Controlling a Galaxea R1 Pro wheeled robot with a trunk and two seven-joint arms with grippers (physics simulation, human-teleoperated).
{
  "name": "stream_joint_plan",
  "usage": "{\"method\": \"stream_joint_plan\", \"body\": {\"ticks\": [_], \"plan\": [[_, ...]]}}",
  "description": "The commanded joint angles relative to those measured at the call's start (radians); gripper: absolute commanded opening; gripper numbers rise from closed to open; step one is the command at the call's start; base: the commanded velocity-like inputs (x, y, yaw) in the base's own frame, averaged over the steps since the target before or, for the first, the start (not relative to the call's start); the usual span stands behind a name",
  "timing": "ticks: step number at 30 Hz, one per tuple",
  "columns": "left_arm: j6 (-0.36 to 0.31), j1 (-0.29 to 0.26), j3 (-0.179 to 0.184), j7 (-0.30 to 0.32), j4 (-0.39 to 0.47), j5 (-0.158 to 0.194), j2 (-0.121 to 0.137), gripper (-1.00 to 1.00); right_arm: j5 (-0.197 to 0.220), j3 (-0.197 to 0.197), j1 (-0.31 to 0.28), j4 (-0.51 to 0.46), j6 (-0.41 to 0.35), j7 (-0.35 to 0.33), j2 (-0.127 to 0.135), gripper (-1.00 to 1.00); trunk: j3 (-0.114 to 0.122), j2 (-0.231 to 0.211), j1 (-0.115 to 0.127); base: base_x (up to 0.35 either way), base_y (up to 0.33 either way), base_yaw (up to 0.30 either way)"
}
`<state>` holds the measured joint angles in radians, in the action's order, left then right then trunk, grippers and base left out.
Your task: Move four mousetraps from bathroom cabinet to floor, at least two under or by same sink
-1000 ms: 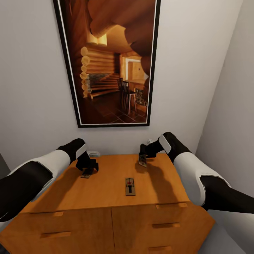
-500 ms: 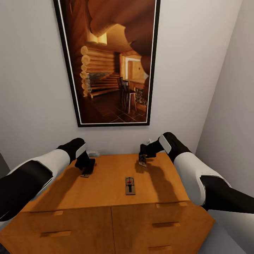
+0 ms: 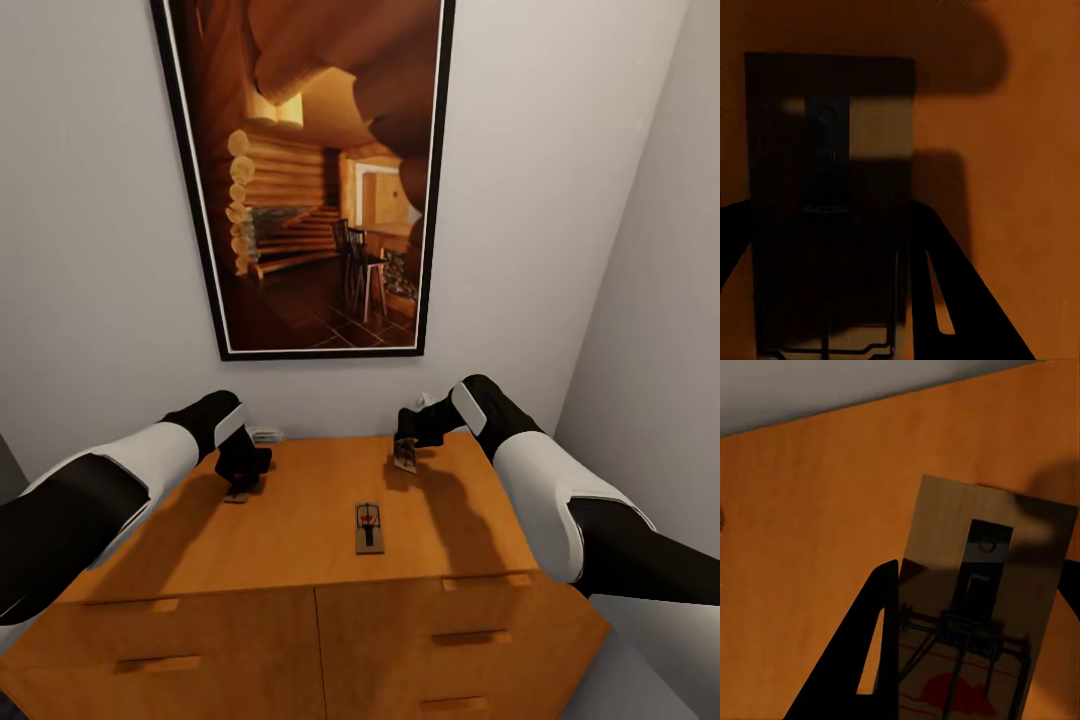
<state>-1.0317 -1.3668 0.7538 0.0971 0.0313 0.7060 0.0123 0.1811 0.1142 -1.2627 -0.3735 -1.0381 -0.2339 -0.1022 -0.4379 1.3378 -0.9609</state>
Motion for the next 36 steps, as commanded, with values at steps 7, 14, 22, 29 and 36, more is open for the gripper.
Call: {"method": "stream_joint_plan", "body": {"ticks": [7,14,22,29,36], "plan": [[-0.002,0.015,0.023,0.010,-0.010,-0.017,0.001,-1.00,-0.002,0.005,-0.001,-0.001,-0.004,0.001,-0.002,-1.00,0.021,-0.049,0.024,0.000,0.000,0.000],[-0.002,0.015,0.023,0.010,-0.011,-0.017,-0.006,-1.00,-0.002,0.005,-0.001,-0.001,-0.003,0.001,-0.001,-1.00,0.043,-0.098,0.051,0.000,0.000,0.000],[-0.001,0.015,0.022,0.006,-0.017,-0.017,-0.017,-1.00,-0.002,0.005,-0.001,0.000,-0.003,0.001,-0.001,-1.00,0.068,-0.154,0.082,0.000,0.000,0.000],[0.002,0.015,0.023,-0.069,-0.018,-0.017,-0.028,-1.00,-0.002,0.005,-0.001,0.003,-0.003,0.001,-0.001,-1.00,0.090,-0.203,0.108,0.000,0.000,0.000],[-0.002,0.015,0.022,-0.077,-0.018,-0.013,-0.035,-1.00,-0.001,-0.035,0.000,0.005,-0.001,0.001,-0.001,-1.00,0.111,-0.252,0.135,0.000,0.000,0.000]]}}
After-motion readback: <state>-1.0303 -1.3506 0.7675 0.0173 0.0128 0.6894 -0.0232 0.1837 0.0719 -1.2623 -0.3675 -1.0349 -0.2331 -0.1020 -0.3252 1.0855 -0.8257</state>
